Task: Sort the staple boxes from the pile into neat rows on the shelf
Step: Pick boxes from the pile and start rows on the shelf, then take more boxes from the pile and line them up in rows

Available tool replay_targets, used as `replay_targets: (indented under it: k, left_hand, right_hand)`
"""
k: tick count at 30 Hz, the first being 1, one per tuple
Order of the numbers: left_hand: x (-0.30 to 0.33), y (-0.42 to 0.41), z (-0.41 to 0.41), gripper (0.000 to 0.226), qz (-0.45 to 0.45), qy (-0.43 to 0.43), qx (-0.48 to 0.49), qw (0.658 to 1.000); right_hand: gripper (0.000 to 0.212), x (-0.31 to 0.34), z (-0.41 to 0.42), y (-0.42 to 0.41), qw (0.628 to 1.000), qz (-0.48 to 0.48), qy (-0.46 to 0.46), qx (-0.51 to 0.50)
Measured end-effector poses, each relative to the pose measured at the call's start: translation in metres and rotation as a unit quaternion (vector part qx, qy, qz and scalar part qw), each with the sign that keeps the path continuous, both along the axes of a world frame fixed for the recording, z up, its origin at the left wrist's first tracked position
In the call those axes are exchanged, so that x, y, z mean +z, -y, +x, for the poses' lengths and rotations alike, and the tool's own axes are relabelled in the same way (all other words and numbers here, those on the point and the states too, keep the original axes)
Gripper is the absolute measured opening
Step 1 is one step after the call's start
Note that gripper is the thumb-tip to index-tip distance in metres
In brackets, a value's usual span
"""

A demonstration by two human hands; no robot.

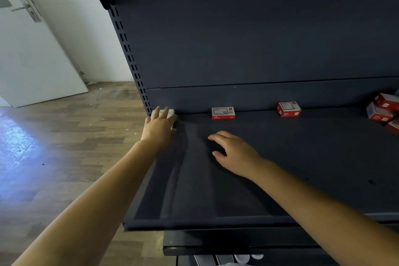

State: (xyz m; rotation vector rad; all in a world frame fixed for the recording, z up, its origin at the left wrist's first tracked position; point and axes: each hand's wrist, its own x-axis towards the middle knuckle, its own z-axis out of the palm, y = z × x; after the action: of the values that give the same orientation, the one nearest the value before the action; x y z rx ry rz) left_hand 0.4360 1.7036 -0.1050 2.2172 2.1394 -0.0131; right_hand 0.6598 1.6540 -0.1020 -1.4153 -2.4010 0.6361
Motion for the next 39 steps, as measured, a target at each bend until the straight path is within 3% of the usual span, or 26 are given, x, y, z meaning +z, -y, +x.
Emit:
replay_targets:
  k: [10,32,39]
  left_hand:
    - [0.018,0.049,0.111,0.051,0.068,0.043,-0.125,0.989]
    - [0.007,0.091,0.400,0.046,0.033,0.121,-0.220,0.967]
    - [0.001,0.096,0.482,0.044,0.024,0.148,-0.255,0.955]
  right_hand:
    - [0.053,0.001,0.063,0.007,0.993,0.074,0.078,-0.042]
    - [0.051,0.001,0.334,0.056,0.988,0.039,0.067,-0.135]
    - [0.039,-0.008,0.421,0.071,0.975,0.132,0.022,-0.177]
